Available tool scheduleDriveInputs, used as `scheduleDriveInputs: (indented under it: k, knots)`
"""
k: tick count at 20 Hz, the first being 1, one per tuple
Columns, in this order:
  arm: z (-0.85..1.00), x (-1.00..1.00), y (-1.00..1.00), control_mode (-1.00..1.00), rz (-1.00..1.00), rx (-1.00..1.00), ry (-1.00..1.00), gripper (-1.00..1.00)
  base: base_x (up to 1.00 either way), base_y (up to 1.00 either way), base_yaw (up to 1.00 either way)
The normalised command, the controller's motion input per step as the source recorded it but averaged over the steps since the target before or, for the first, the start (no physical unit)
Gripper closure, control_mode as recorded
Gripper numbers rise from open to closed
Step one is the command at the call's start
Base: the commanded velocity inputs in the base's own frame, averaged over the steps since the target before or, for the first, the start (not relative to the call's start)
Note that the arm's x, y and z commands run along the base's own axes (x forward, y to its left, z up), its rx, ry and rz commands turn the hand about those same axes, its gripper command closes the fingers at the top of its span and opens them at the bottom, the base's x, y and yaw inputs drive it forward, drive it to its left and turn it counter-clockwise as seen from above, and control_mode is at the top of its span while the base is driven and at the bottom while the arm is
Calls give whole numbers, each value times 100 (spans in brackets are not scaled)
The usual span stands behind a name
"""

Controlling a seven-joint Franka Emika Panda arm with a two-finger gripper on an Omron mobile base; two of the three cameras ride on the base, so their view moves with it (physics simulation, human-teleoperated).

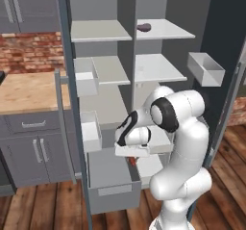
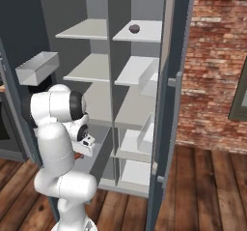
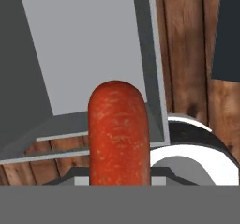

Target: Take the carrot and eggplant from the fridge shelf and place them in the freezer drawer to begin freezing them.

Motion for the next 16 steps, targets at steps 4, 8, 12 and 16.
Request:
scheduleDriveInputs:
  k: [4, 8, 12, 16]
  knots:
    - [-46, 17, 1, -100, 7, 0, 0, 100, 0, 0, 0]
    - [-34, 11, 4, -100, 7, 1, 0, 100, 0, 0, 0]
    - [-39, 10, 7, -100, 7, 0, 0, 100, 0, 0, 0]
    - [-37, 11, 10, -100, 6, 0, 0, 100, 0, 0, 0]
